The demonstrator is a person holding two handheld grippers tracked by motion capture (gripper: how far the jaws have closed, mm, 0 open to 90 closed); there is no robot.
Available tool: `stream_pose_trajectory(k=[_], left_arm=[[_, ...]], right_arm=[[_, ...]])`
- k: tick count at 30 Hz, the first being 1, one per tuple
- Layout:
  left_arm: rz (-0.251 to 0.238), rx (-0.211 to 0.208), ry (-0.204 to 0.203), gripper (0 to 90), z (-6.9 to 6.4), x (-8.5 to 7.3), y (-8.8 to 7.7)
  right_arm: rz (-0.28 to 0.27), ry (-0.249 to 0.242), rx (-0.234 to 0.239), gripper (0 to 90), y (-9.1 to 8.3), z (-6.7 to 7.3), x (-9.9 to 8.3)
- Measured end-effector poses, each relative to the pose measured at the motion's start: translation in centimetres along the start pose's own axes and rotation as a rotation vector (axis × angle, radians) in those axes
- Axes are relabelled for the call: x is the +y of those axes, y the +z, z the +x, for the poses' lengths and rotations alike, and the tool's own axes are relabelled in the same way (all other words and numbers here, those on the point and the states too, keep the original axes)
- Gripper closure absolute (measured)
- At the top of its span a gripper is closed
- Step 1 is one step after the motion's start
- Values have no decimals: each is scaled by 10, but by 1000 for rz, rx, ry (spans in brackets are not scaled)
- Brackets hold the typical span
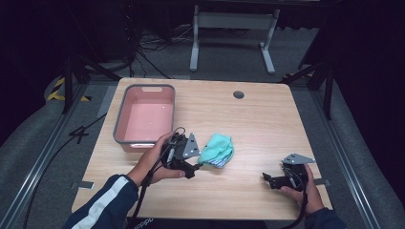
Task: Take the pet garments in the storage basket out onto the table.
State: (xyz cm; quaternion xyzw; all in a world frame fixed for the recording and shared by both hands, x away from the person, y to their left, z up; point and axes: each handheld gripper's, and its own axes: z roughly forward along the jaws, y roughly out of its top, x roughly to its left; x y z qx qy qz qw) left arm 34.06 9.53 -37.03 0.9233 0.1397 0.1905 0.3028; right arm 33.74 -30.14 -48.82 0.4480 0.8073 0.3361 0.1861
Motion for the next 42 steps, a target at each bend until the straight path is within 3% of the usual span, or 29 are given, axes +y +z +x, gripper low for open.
stream_pose_trajectory(k=[11,18,26,31,36,41,42], left_arm=[[34,13,54,209,-13,-44,-20],[55,9,47,209,-14,-70,-28],[133,47,29,202,-15,-112,-29],[153,68,14,197,-12,-136,-32],[136,61,-53,189,-7,-157,-32],[126,50,-94,176,-3,-172,-30],[112,47,-125,176,0,-178,-29]], right_arm=[[0,0,0,10,0,0,0],[0,0,0,10,0,0,0],[0,0,0,10,0,0,0],[0,0,0,10,0,0,0],[0,0,-1,10,0,0,0],[0,2,0,10,0,0,0],[-1,4,0,10,0,0,0]])
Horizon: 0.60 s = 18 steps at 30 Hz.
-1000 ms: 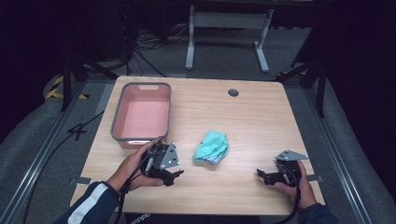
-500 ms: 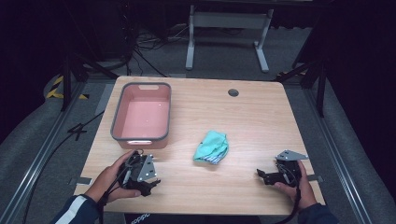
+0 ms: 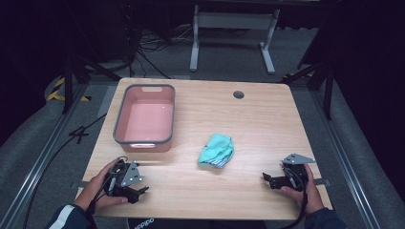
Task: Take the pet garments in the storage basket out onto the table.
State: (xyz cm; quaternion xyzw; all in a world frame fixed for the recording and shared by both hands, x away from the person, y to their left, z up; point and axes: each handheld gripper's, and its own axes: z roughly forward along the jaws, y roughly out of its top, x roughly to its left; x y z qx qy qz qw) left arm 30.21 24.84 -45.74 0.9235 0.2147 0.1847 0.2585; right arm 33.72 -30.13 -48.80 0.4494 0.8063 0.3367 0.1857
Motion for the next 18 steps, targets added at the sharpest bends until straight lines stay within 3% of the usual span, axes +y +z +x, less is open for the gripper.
stream_pose_trajectory(k=[5,11,12,18], left_arm=[[-33,-45,-89,167,9,-17,4],[-113,-119,-236,156,21,-39,7],[-141,-126,-248,151,22,-43,8],[-134,-101,-272,149,23,-47,5]], right_arm=[[-2,3,0,10,0,0,0],[-4,1,1,10,0,0,0],[-4,1,1,10,0,0,0],[-2,5,1,12,-2,1,-2]])
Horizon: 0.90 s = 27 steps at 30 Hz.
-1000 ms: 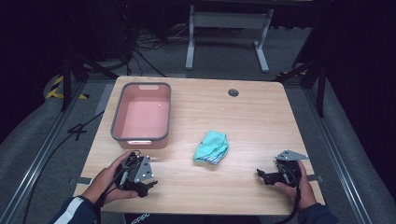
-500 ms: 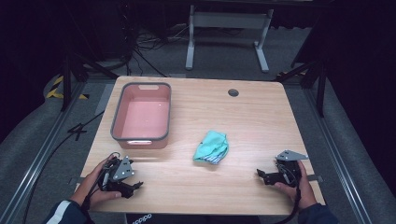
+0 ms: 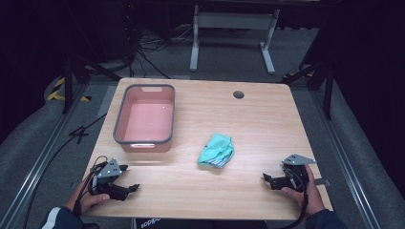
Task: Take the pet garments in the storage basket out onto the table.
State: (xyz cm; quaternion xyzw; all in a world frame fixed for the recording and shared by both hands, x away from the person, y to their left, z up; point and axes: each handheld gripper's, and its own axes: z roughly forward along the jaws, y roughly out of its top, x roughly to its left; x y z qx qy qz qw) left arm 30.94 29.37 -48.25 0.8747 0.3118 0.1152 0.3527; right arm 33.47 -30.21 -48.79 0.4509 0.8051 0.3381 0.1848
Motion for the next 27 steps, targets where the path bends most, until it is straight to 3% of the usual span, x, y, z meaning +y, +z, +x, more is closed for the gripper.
stream_pose_trajectory(k=[27], left_arm=[[-1,14,-12,146,-2,0,0]], right_arm=[[1,-7,10,14,1,0,1]])
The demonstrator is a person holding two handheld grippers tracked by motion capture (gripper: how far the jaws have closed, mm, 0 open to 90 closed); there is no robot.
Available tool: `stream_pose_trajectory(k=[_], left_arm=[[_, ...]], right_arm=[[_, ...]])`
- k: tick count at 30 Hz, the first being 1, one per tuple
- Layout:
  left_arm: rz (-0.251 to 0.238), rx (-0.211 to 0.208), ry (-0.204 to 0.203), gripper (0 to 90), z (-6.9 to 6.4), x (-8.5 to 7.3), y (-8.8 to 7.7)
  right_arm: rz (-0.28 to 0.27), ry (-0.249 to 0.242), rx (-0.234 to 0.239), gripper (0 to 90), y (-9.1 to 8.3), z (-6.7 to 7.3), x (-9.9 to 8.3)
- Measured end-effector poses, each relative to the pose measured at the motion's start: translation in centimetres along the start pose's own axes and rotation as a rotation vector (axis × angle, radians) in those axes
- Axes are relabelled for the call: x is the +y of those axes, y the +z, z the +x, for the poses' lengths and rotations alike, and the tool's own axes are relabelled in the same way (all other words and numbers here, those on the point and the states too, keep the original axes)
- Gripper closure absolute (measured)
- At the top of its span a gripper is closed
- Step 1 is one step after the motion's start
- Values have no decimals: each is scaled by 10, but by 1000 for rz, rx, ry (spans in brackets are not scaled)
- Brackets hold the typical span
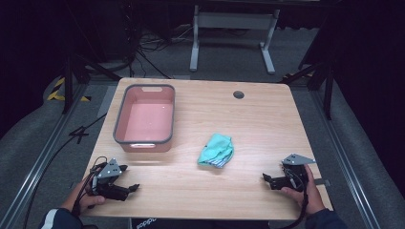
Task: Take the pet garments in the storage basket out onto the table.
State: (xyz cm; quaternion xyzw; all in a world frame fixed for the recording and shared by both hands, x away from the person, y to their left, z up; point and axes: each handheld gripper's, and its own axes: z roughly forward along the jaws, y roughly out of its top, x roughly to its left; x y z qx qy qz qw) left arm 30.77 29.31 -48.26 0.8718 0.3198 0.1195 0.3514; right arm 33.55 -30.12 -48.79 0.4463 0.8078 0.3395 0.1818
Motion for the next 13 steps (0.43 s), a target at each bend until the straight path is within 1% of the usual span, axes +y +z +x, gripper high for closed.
stream_pose_trajectory(k=[5,13], left_arm=[[2,4,2,140,0,0,0],[0,-2,2,134,1,1,1]], right_arm=[[0,0,0,14,0,0,0],[-1,-2,-1,15,0,0,0]])
